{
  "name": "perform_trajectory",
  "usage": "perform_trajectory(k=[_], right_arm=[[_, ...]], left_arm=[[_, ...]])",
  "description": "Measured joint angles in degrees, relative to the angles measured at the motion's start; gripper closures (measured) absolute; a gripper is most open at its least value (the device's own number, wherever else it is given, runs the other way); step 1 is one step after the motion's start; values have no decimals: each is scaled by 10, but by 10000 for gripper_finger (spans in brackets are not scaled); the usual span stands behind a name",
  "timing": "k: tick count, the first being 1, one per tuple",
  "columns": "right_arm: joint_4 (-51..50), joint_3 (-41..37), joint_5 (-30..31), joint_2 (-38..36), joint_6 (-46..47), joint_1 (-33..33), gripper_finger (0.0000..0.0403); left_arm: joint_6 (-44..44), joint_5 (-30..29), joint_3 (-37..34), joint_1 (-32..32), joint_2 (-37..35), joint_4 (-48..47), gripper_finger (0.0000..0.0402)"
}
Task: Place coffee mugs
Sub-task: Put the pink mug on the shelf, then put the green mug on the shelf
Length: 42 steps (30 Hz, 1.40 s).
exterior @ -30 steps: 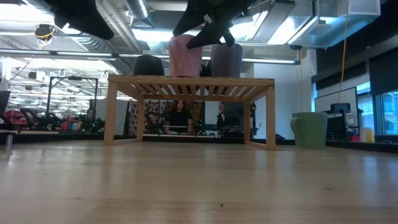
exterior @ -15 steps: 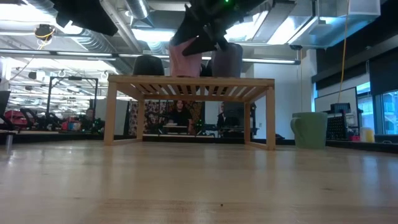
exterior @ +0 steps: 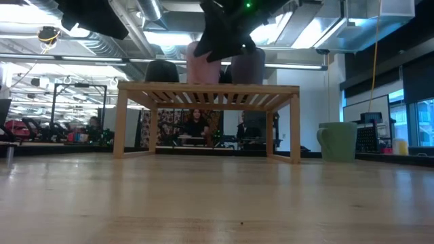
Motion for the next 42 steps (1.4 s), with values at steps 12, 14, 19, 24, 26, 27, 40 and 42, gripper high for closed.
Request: perform_trajectory(k=[12,14,19,24,26,27,40,42], right_arm=[[2,0,22,0,-6,-34,150],[2,0,11,0,-6,-30,150],[12,0,4,0,-6,-16,150],[39,0,-11,-6,-7,-10,150],[35,0,-23,-10,4,-3,150],[35,0,-29,-10,12,-1,150],[-156,0,-175,-135,188,110,150],[-230,0,-132,-163,232,124,150]], left_arm=[[-5,4,0,0,0,24,317],[-3,5,0,0,0,31,317],[-1,4,0,0,0,36,317],[1,3,0,0,0,36,317],[1,2,0,0,0,36,317],[1,2,0,0,0,36,317],[1,6,0,0,0,34,317],[1,6,0,0,0,34,317]])
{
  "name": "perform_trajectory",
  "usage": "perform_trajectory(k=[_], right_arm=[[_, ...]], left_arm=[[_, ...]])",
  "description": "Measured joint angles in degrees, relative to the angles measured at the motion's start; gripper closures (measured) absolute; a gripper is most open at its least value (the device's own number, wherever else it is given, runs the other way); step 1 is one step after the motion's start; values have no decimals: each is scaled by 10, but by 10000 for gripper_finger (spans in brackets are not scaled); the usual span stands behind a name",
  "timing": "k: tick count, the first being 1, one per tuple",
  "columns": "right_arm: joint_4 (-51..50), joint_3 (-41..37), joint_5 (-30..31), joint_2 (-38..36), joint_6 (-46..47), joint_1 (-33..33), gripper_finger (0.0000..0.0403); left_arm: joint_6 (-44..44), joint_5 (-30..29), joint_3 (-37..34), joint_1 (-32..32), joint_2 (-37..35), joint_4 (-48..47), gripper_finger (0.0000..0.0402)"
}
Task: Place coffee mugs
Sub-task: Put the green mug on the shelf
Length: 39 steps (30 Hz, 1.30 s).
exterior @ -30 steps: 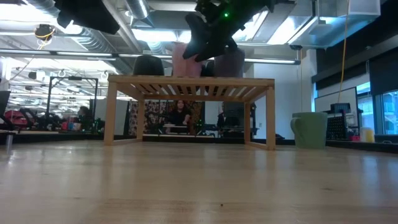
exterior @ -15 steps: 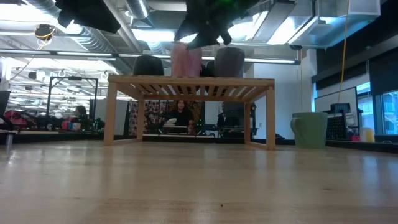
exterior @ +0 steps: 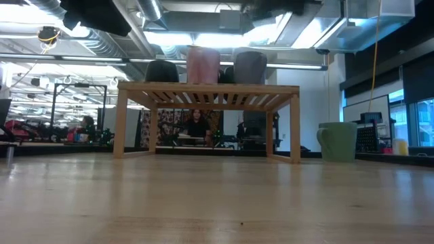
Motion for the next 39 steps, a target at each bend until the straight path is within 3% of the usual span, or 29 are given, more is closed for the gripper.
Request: perform_trajectory(k=[7,13,22,32,39], right_arm=[[-225,-5,130,-64,166,16,150],[-348,-60,175,-117,267,-21,150],[-345,-147,141,-172,234,-212,150],[-231,-247,52,-169,147,-444,150],[-219,-255,41,-132,122,-556,150]], left_arm=[[0,-5,0,0,0,-2,317],[0,-9,0,0,0,-4,317],[0,-9,0,0,0,-3,317],[-1,-3,0,0,0,-3,317],[-2,-3,0,0,0,-3,317]])
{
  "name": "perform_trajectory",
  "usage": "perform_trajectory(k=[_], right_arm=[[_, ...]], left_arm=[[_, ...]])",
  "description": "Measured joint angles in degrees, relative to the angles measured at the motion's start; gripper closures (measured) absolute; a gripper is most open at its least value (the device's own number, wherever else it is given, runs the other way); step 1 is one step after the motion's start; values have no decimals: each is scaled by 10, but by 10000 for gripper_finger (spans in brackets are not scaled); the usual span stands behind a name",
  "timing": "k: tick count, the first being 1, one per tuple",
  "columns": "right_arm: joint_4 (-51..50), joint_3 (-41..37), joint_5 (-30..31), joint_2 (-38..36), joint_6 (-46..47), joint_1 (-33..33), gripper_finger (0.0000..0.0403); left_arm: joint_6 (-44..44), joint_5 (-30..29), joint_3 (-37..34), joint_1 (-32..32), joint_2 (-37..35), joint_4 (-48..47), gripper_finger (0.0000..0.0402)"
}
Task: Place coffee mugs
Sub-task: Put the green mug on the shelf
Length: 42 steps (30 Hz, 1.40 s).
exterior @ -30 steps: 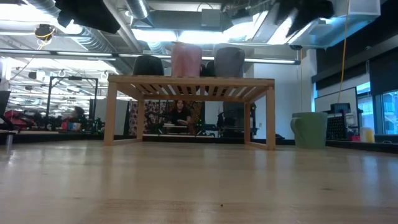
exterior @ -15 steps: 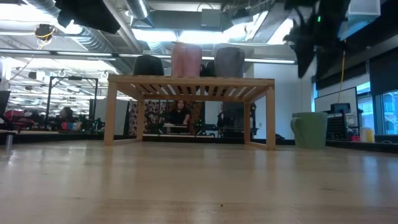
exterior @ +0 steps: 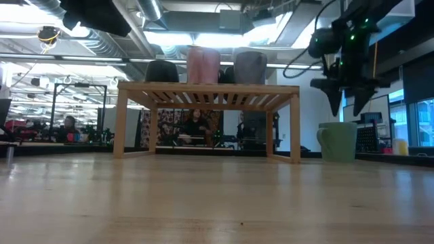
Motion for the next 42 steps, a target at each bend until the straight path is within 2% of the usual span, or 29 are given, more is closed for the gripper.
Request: perform_trajectory(k=[2,7,15,20,27,32,36,42], right_arm=[[5,0,-6,13,-22,-21,150],[-12,0,-64,53,-68,-49,150],[-20,0,-64,107,-104,-51,159],[-17,0,-63,130,-112,-51,222],[-1,4,-66,130,-110,-51,380],[-3,2,-61,116,-109,-50,386],[-45,-2,-60,72,-107,-31,396],[-120,-1,-94,-4,-67,73,398]], left_arm=[[0,0,0,0,0,0,317],[0,7,0,0,0,0,317],[0,15,0,0,0,0,317],[2,15,0,0,0,0,317],[2,15,0,0,0,0,317],[2,15,0,0,0,0,317],[2,16,0,0,0,0,317],[0,16,0,0,0,0,317]])
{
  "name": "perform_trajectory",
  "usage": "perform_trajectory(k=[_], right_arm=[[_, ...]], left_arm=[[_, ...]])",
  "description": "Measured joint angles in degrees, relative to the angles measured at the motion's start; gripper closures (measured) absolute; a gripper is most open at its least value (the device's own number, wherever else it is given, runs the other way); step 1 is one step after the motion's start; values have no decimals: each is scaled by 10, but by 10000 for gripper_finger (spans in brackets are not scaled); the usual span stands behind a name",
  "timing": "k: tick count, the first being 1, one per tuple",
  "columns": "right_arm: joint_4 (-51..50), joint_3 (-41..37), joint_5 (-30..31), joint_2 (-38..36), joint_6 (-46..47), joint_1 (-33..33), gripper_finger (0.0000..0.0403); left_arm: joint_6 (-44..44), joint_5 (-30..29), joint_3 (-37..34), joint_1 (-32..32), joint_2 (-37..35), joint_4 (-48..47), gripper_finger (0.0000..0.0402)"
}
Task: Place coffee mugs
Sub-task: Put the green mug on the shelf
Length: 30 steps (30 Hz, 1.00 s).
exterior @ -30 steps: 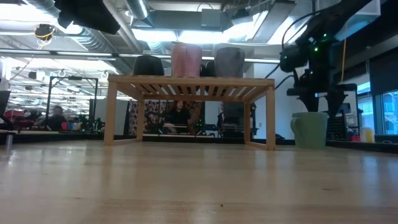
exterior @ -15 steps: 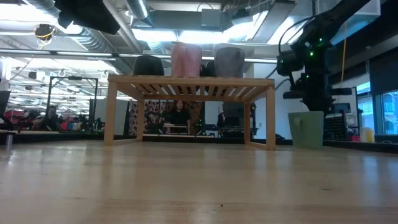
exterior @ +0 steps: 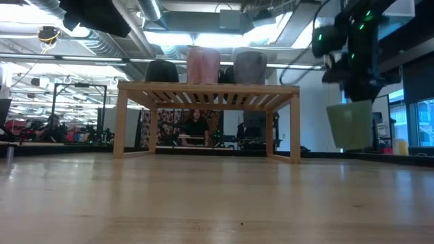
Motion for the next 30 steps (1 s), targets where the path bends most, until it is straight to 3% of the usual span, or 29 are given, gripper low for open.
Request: perform_trajectory(k=[5,10,16,20,30], right_arm=[[-14,0,-18,-52,102,131,400],[3,1,-33,-59,233,297,401],[148,1,-3,-4,356,453,401],[231,24,4,69,364,495,402],[201,228,-5,278,270,492,402]], left_arm=[[0,0,0,0,0,0,317],[0,14,0,0,0,1,317],[1,38,0,0,0,1,317],[1,48,0,0,0,6,317],[2,43,0,0,0,6,317]])
